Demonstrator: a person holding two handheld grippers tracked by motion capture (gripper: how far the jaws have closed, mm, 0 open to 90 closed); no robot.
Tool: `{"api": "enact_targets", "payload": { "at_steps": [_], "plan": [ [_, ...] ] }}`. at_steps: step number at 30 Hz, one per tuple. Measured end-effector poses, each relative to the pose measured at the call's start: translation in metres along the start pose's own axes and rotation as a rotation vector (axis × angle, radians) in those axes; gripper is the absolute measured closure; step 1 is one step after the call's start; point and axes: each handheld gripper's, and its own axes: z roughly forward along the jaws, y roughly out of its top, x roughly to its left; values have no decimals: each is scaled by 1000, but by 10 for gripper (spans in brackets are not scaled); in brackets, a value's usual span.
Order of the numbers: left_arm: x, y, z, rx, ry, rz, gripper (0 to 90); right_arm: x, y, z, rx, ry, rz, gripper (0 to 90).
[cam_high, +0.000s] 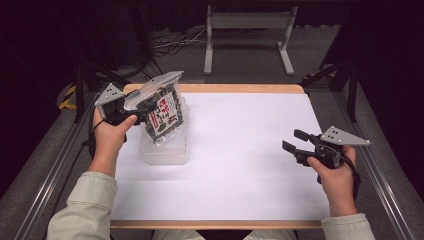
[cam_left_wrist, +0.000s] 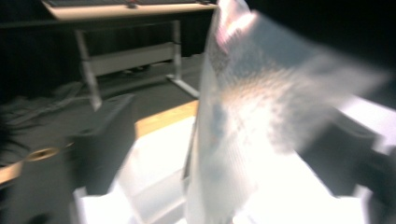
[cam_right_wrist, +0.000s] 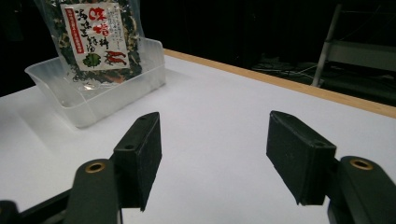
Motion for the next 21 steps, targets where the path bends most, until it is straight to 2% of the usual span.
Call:
{"api": "enact_targets", "payload": {
  "at_steps": [1, 3, 6, 15, 21],
  "plan": [
    [0, 0, 0, 0, 0, 0, 108, 1, 1, 1, 1, 3, -3, 362],
    [-3, 3, -6, 10, 37, 26, 89, 2, 2, 2, 2, 10, -6, 360],
    [-6, 5, -17, 13, 30, 14, 77, 4, 4, 4, 0, 21, -15, 354],
    [-28, 2, -54, 11, -19, 35, 66, 7, 9, 8, 0, 35, -30, 320],
    [-48, -9, -78, 41, -38, 75, 60, 0, 8, 10, -1, 30, -26, 304]
  ]
}}
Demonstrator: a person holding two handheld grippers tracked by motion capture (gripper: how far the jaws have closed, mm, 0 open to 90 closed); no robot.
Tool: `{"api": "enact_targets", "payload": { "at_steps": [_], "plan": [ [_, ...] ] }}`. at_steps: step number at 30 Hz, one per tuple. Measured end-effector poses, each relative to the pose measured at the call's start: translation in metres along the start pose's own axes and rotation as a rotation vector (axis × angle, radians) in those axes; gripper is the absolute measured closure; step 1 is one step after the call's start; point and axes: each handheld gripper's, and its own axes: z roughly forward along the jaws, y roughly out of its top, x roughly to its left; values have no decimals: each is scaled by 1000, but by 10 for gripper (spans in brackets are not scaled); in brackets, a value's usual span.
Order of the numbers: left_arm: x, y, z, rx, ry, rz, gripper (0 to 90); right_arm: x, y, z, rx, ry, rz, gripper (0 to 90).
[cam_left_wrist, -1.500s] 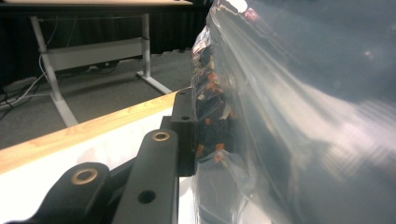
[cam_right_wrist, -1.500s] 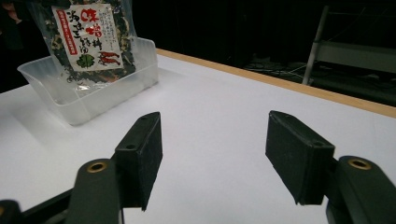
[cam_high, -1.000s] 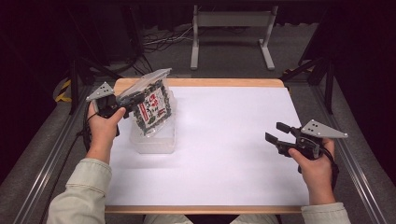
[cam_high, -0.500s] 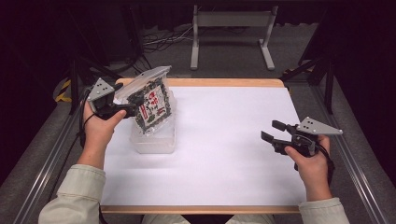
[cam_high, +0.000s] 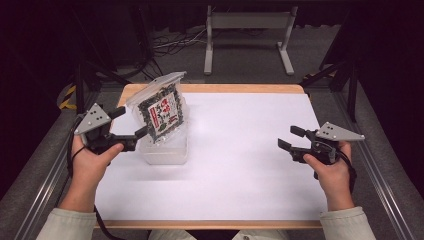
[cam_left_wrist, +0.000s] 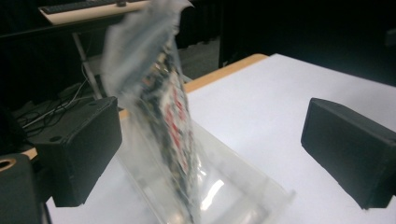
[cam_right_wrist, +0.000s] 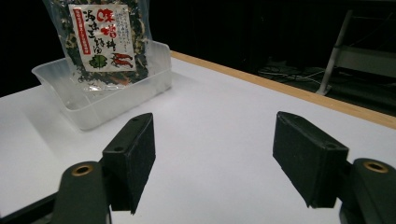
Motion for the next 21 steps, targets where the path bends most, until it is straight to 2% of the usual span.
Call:
{"api": "enact_targets", "payload": {
  "at_steps": [7, 13, 21],
  "plan": [
    [-14, -21, -21, -10, -8, -20, 60, -6, -8, -2, 17, -1, 2, 288],
    [-22, -37, -29, -3, -42, -31, 60, -8, -19, -4, 40, 1, -10, 275],
    [-26, -63, -29, 63, -77, -36, 58, -9, -33, -9, 64, 3, -28, 263]
  ]
}}
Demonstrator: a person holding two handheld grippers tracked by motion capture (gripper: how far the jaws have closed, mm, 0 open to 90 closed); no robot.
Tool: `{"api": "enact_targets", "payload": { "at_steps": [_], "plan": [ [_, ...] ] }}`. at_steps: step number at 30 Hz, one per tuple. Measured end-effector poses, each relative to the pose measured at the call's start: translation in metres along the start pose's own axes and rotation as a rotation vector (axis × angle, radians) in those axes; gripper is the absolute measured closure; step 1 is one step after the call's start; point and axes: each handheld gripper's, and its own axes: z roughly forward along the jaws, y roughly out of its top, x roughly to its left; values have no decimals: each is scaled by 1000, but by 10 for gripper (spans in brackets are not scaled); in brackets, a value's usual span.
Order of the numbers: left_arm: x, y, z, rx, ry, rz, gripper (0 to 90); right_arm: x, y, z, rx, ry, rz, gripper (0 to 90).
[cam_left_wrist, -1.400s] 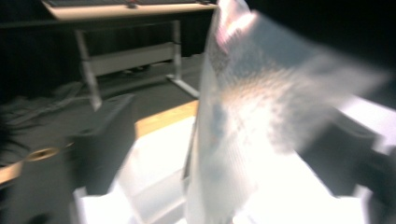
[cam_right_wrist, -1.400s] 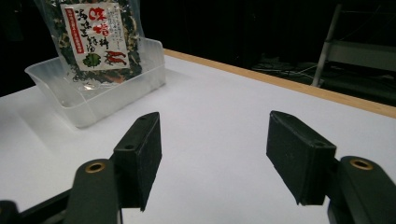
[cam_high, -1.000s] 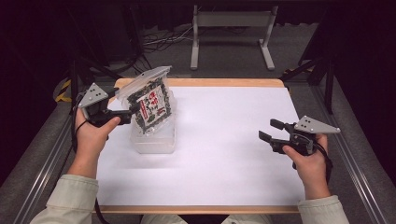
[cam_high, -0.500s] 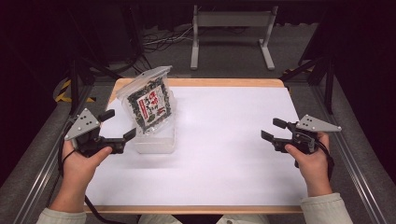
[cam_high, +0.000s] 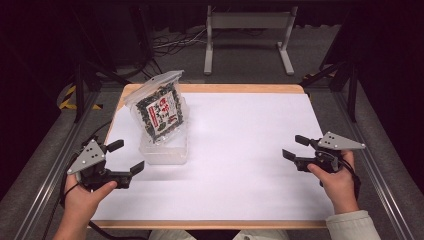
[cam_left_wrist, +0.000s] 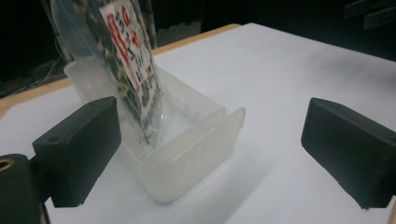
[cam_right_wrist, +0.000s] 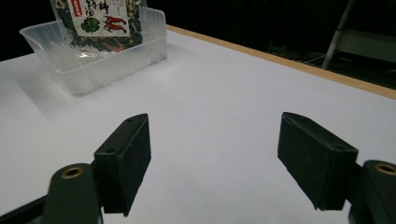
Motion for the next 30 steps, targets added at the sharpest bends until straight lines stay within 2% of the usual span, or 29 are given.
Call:
{"api": "enact_targets", "payload": {
  "at_steps": [3, 7, 10, 14, 18, 20, 23, 27, 30],
  "plan": [
    [-1, -12, 3, 16, -7, -18, 58, 1, -4, 0, 8, 1, -1, 259],
    [0, -28, 10, 23, -19, -68, 64, 1, -10, -1, 6, 4, 2, 256],
    [2, -42, 16, 67, 19, -47, 68, 0, -17, -1, 8, 6, 3, 253],
    [2, -54, 22, 76, 23, -65, 72, -1, -26, -1, 5, 15, 19, 253],
    [3, -62, 25, 77, 21, -66, 74, -1, -35, -1, 15, 11, 28, 253],
    [3, -67, 27, 69, 22, -82, 74, -2, -42, -1, 25, 7, 34, 253],
    [5, -76, 29, 74, 42, -85, 77, -2, -54, -1, 31, 3, 55, 253],
    [7, -81, 31, 67, 56, -99, 78, -1, -62, 0, 40, -4, 53, 252],
    [5, -87, 38, 66, 59, -85, 80, -1, -71, 1, 49, -12, 58, 252]
  ]
}}
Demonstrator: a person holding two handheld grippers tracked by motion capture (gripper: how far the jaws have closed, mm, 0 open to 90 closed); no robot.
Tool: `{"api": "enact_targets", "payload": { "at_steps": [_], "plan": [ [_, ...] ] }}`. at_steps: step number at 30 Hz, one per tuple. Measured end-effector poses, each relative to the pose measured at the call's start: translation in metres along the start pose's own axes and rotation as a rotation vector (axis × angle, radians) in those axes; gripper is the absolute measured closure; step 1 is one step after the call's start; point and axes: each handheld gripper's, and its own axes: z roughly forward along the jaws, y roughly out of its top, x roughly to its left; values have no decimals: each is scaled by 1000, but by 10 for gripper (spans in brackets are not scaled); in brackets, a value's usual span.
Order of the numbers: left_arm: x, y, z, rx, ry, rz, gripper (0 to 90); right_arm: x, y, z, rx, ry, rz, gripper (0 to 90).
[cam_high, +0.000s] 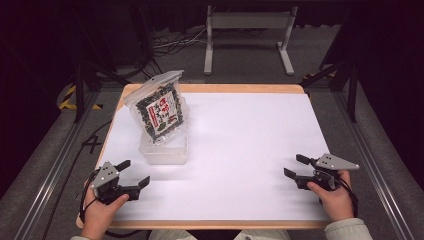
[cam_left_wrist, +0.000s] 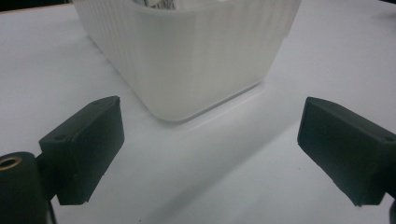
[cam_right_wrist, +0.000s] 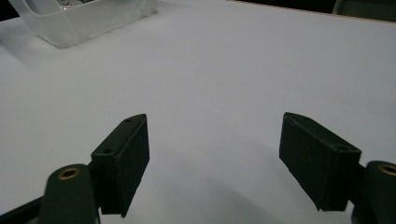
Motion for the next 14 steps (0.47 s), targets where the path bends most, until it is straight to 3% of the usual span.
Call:
{"api": "enact_targets", "payload": {
  "at_steps": [3, 4, 8, 14],
  "plan": [
    [-1, 1, 1, 2, 2, 8, 86, 0, 0, -1, -5, -7, 2, 247],
    [-1, 1, 0, -17, -4, -14, 86, 0, 0, -1, -7, -5, 6, 246],
    [1, 0, -1, -18, 3, -25, 85, 0, 0, -1, -11, -8, 4, 245],
    [0, 2, -1, -19, 8, -10, 86, 1, 1, -1, -8, -5, 0, 245]
  ]
}}
